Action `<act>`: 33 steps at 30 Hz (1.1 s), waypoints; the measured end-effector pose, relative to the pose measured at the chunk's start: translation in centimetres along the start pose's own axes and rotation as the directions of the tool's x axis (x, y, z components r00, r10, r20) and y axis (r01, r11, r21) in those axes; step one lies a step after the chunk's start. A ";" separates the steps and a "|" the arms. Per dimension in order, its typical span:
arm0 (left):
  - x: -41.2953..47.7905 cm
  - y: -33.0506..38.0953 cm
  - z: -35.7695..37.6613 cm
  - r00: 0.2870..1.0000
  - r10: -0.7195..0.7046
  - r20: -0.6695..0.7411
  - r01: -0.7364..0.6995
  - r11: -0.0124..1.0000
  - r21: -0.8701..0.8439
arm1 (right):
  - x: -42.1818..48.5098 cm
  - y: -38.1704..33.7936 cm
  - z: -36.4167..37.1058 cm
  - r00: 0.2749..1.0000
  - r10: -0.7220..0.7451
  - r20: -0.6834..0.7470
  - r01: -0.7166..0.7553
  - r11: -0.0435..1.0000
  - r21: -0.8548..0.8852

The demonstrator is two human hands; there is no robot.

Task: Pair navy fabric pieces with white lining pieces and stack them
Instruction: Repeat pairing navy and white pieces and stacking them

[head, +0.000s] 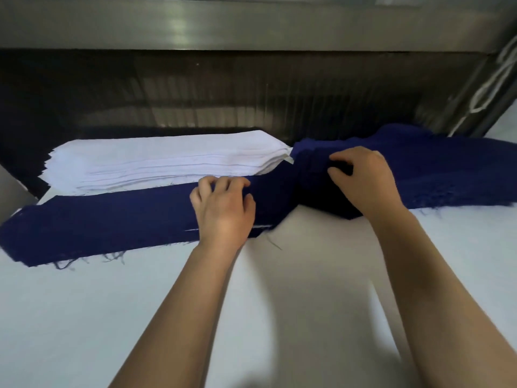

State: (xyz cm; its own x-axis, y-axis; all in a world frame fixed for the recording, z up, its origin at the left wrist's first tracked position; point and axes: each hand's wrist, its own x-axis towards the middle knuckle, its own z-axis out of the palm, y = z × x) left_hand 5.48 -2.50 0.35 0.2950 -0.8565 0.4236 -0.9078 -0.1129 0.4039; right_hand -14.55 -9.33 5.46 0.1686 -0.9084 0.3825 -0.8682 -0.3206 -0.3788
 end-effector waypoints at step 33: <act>0.3 10.1 1.6 0.977 0.183 -0.109 -0.212 0.772 -0.599 | 0.6 -0.6 -1.6 0.987 -0.135 -0.087 0.147 0.979 0.139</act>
State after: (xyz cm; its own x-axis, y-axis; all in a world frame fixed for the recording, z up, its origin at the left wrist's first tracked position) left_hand -4.12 -4.71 3.27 0.1543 -0.8025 0.5763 -0.5847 0.3960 0.7080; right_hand -14.64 -9.29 7.25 0.2434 -0.8298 0.5021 -0.7607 -0.4845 -0.4320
